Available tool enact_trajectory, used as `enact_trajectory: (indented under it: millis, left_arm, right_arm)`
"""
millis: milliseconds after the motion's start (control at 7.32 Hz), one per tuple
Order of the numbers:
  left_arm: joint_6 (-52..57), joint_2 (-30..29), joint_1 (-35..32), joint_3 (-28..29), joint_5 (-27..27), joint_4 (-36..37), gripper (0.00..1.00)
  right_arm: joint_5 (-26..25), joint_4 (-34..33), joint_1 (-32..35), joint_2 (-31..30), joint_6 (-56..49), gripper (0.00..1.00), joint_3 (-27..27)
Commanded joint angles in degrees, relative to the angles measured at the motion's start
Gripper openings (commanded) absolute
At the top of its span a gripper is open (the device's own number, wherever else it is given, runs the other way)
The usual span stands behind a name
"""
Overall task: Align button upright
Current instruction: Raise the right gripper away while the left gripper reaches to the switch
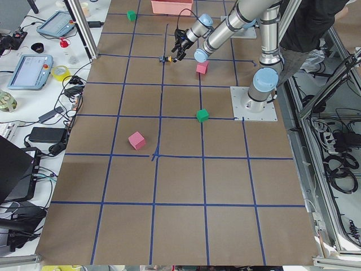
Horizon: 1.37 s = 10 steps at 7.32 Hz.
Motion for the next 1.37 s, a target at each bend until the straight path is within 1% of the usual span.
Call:
enact_trajectory:
  millis: [0,137,410,547,683,820,957,1093,1230]
  left_arm:
    - [0.6,-5.2,-0.5,1.3,0.0,5.5,0.96]
    - [2.7,-6.4,-0.5,1.3,0.1,8.1,0.91]
    - [4.8,-7.8,-0.5,1.4,0.3,9.8,0.86]
    - [4.8,-8.1,-0.5,1.4,0.3,9.8,0.77]
    - [4.8,-8.2,-0.5,1.4,0.2,9.8,0.71]
    - [4.8,-8.2,-0.6,1.4,0.2,9.8,0.56]
    - [4.9,-8.2,-0.6,1.4,0.3,9.8,0.53]
    - [5.0,-8.1,-0.5,1.5,0.3,9.8,0.44]
    - [5.0,-7.9,-0.5,1.5,0.4,9.8,0.37]
  right_arm:
    - [0.1,0.0,0.0,0.0,0.0,1.0,0.0]
    - [0.1,0.0,0.0,0.0,0.0,1.0,0.0]
    - [-0.2,0.0,-0.1,0.1,-0.3,1.0,0.1]
    - [0.0,0.0,-0.1,0.1,-0.2,1.0,0.1]
    - [0.0,0.0,-0.1,0.1,-0.3,1.0,0.4]
    - [0.0,0.0,-0.1,0.1,-0.3,1.0,0.4]
    - [0.0,0.0,-0.1,0.1,-0.3,1.0,0.4]
    - [-0.2,0.0,-0.2,0.1,-0.3,1.0,0.4]
    - [-0.2,0.0,-0.2,0.1,-0.3,1.0,0.5]
